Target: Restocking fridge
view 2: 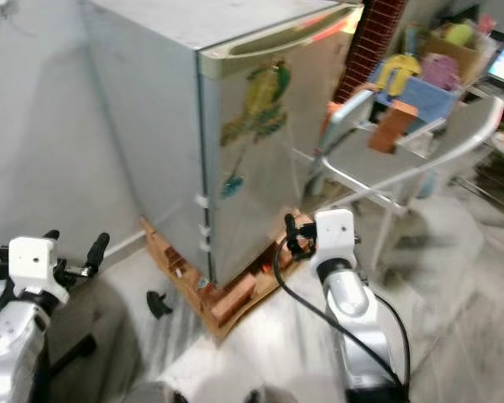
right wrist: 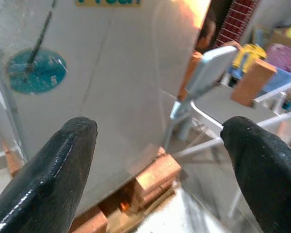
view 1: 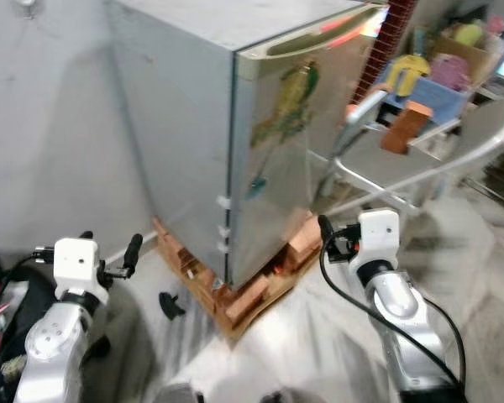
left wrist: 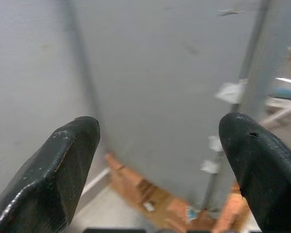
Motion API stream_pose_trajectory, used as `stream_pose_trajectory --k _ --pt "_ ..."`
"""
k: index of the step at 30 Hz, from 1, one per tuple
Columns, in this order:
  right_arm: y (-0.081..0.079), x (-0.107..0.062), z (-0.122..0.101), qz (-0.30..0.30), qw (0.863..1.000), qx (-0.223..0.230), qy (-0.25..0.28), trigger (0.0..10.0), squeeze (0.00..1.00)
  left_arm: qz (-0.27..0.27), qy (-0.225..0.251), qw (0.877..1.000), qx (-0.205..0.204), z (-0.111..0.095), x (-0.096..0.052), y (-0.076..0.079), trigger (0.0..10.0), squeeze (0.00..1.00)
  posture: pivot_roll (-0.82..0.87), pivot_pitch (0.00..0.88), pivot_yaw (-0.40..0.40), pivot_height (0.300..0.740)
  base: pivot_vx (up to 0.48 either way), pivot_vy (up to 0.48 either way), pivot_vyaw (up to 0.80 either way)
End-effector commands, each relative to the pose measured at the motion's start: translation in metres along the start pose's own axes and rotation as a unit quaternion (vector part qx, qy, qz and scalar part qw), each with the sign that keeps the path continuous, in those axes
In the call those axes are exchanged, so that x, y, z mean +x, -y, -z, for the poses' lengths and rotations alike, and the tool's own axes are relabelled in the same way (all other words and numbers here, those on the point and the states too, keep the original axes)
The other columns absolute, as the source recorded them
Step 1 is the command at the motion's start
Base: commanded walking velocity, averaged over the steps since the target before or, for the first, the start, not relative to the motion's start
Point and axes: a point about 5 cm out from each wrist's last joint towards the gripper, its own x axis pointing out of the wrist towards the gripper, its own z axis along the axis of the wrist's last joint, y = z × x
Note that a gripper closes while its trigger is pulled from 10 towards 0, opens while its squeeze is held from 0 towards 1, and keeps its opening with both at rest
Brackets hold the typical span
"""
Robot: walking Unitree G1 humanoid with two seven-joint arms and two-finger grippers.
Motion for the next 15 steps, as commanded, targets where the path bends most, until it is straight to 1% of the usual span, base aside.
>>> stream_pose_trajectory --k 1,6,11,15 --pt "-0.0019 0.0028 -0.0070 -0.002 1.000 0.003 0.013 10.0 0.00 0.002 0.004 1.000 0.009 -0.0041 0.0011 -0.0044 10.0 0.00 0.11 0.000 -0.053 0.740 0.000 0.000 -0.80" --pt "-0.0032 0.0046 -0.0091 -0.002 1.000 0.002 0.016 10.0 0.00 0.012 0.009 1.000 0.007 -0.0066 0.0039 -0.0037 10.0 0.00 0.11 0.000 -0.051 0.740 0.000 0.000 -0.80" --pt "-0.0041 0.0038 -0.0087 -0.002 1.000 0.006 0.015 10.0 0.00 0.002 0.023 1.000 0.008 -0.0117 0.0073 -0.0074 10.0 0.00 0.11 0.000 -0.048 0.740 0.000 0.000 -0.80" --pt "-0.0061 0.0027 -0.0082 -0.004 1.000 0.007 0.014 10.0 0.00 0.005 0.026 1.000 0.005 -0.0134 0.0105 -0.0056 10.0 0.00 0.10 0.000 -0.046 0.740 0.000 0.000 -0.80"
